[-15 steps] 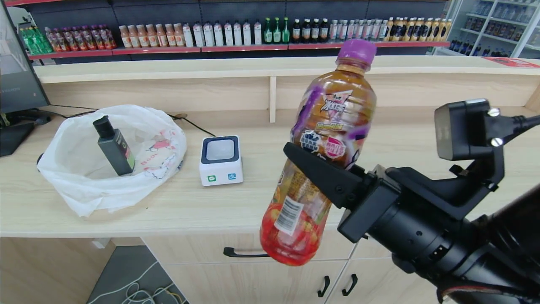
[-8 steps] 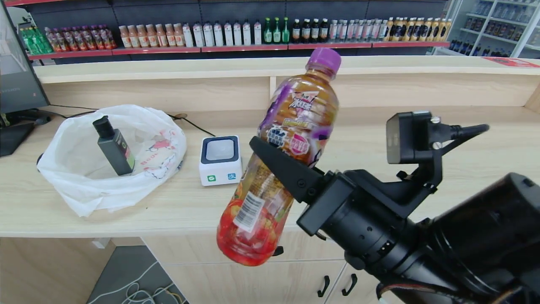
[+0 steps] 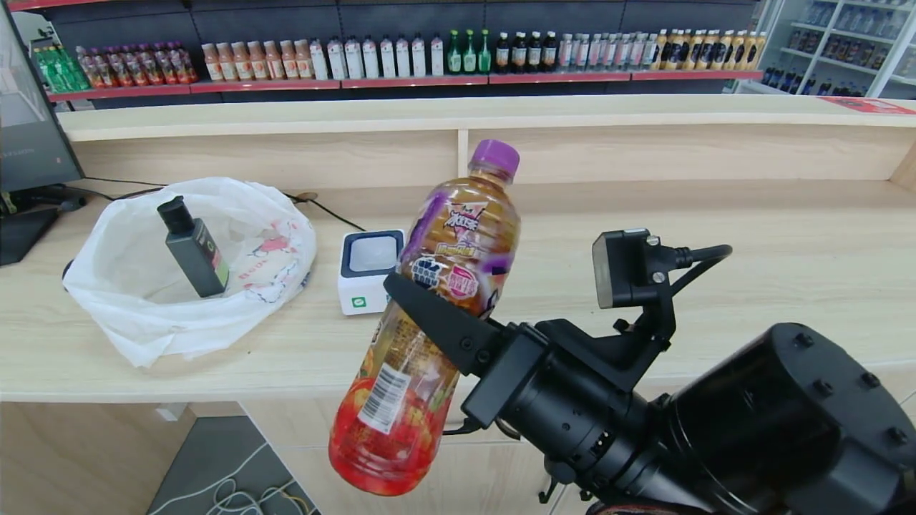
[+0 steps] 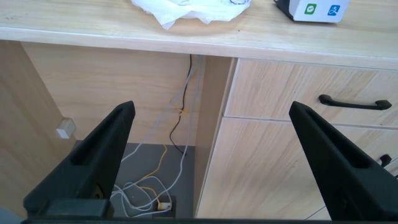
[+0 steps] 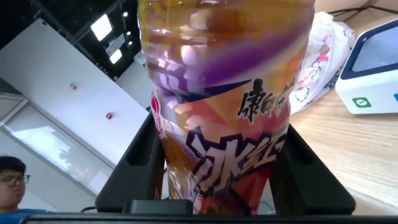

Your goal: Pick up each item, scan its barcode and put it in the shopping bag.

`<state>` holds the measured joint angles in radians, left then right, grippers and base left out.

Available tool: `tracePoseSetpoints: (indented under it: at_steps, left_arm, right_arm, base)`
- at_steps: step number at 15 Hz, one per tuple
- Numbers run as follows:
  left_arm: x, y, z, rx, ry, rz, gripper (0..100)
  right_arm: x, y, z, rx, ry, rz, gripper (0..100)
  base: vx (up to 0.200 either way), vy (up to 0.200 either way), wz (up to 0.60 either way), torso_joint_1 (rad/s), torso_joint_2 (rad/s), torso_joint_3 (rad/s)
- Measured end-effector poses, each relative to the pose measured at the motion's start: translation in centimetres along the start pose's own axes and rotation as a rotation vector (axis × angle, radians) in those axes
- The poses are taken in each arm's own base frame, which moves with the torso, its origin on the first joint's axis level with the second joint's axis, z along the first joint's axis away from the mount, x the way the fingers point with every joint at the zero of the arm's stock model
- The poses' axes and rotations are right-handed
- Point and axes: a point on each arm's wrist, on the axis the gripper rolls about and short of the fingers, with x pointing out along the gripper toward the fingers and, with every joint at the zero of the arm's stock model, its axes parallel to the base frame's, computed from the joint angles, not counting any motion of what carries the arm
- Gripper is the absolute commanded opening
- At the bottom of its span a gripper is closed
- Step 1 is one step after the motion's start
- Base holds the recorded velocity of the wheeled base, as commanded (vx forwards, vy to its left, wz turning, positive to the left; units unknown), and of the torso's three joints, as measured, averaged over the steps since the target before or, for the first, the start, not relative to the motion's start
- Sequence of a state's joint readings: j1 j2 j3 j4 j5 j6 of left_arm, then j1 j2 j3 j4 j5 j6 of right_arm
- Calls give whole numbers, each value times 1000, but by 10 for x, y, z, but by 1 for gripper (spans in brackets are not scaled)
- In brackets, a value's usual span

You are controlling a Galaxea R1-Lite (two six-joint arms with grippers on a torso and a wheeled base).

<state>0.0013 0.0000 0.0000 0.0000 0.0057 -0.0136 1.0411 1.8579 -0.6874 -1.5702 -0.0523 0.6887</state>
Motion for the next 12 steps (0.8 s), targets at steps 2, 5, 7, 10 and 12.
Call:
tracePoseSetpoints:
  at_steps: [2, 5, 7, 10, 12]
  left_arm:
    - [0, 0, 0, 0, 0, 0, 100]
    - [0, 0, 0, 0, 0, 0, 100]
    - [0, 0, 0, 0, 0, 0, 100]
    - [0, 0, 0, 0, 0, 0, 100]
    - [0, 0, 0, 0, 0, 0, 100]
  right_arm:
    - [1, 2, 2, 37, -7, 7, 0]
    - [1, 6, 7, 69, -3, 44, 0]
    - [0, 9, 15, 76, 8, 91, 0]
    - [-1, 10, 25, 67, 5, 125, 0]
    - [-1, 11, 29, 70, -2, 132, 0]
  base:
    - [0, 0, 0, 0, 0, 0]
    - [0, 0, 0, 0, 0, 0]
    - [0, 0, 0, 0, 0, 0]
    - [0, 0, 0, 0, 0, 0]
    - [0, 0, 0, 0, 0, 0]
